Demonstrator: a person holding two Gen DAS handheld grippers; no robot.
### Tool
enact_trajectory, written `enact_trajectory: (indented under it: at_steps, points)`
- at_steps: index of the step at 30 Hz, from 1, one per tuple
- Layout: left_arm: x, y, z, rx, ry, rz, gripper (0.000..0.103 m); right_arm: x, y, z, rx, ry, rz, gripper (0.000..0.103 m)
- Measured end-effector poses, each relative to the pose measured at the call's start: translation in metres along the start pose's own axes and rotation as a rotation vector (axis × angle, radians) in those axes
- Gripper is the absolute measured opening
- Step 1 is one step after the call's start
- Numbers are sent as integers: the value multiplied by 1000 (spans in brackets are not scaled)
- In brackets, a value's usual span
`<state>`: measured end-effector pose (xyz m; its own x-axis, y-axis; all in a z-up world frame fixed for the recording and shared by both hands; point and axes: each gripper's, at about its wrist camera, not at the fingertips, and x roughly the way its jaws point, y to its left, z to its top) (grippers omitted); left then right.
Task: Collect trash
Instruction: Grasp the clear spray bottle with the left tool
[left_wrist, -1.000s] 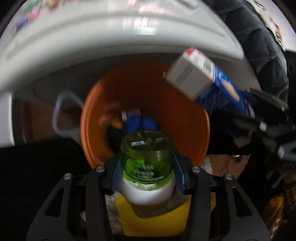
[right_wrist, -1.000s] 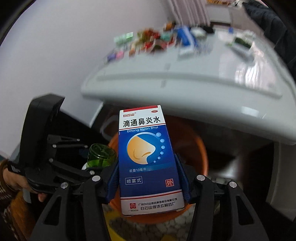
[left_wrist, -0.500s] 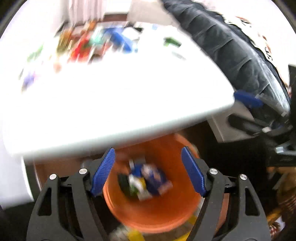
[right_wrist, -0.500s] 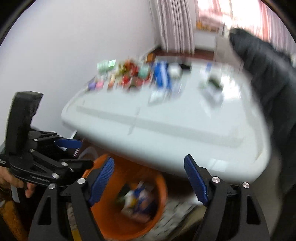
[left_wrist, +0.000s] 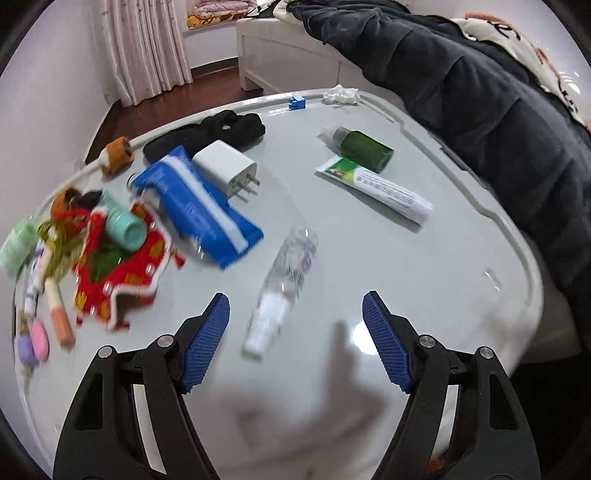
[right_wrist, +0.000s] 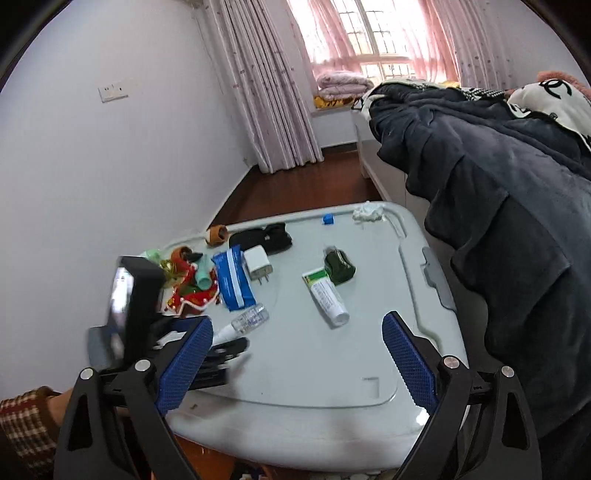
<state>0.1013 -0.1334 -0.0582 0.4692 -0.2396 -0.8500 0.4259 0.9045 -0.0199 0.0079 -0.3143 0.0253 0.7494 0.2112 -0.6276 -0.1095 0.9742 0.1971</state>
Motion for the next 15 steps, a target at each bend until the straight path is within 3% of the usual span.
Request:
enact_trajectory:
  at_steps: [6, 7, 8, 15]
  points:
    - [28, 3, 5, -6, 49, 16, 70, -7, 8, -7, -44, -9, 9, 93]
    - [27, 5, 5, -17, 22, 27, 60, -7, 7, -7, -46, -2, 14, 93]
    - [26, 6, 5, -18, 4, 50, 26, -6, 7, -8, -49, 2, 11, 93]
    - [8, 20, -2, -60, 12, 26, 24, 0, 4, -11, -76, 8, -37, 93]
